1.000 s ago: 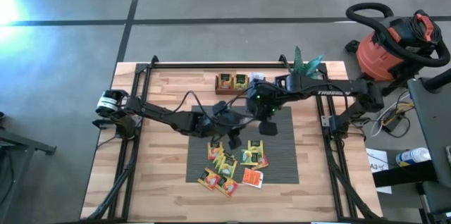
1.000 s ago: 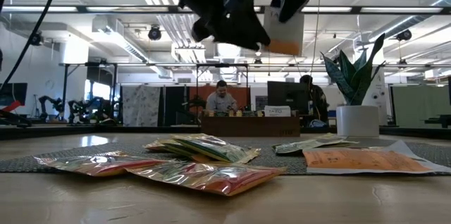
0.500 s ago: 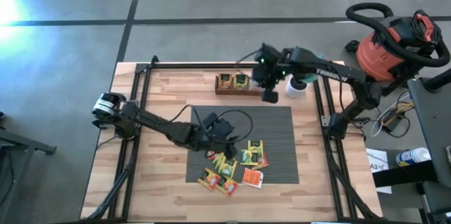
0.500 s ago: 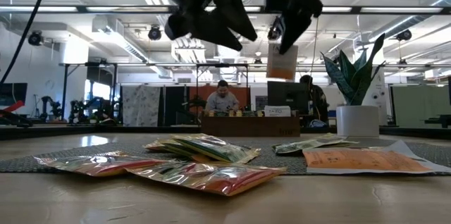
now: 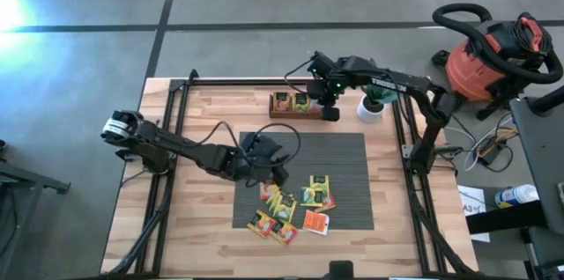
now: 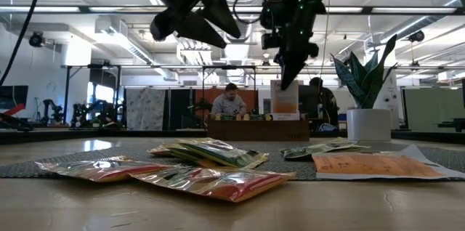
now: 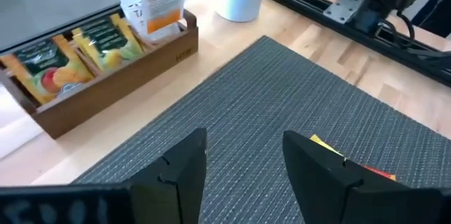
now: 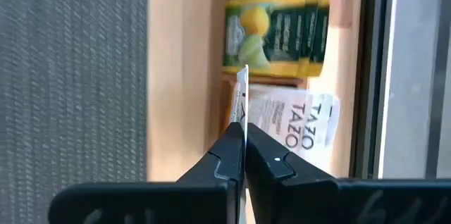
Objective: Pick & Place Tea
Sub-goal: Put the white orange tea bag into the right section of the wooden organizer
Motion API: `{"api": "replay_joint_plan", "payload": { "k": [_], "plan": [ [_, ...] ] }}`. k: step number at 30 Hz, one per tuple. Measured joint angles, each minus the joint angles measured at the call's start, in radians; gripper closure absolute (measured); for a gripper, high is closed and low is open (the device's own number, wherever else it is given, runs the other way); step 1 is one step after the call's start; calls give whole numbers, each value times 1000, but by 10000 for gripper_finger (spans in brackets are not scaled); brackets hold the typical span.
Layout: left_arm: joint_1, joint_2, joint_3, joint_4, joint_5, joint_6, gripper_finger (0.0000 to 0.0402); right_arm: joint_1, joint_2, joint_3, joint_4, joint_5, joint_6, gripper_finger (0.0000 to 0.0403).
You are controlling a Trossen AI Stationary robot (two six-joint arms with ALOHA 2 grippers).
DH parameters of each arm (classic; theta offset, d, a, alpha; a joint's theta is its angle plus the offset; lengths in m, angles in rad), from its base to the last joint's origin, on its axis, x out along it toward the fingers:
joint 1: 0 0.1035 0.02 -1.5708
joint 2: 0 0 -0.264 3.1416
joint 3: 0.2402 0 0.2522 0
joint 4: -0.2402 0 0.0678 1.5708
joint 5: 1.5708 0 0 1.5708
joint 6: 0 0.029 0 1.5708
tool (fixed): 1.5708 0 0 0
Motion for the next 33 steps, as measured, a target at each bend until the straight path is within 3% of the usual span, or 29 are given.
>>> {"api": "replay_joint_plan", "payload": {
  "k": [9,21,33],
  "plan": [
    [1,-45,-72,0,-75,-91,220,-55,51,0,30,-34,-2,394],
    [3,-50,-87,0,-78,-123,220,-67,104,-4,28,-58,4,394],
    [3,-52,-92,0,-78,-139,220,-69,67,4,21,-57,5,394]
  ]
}}
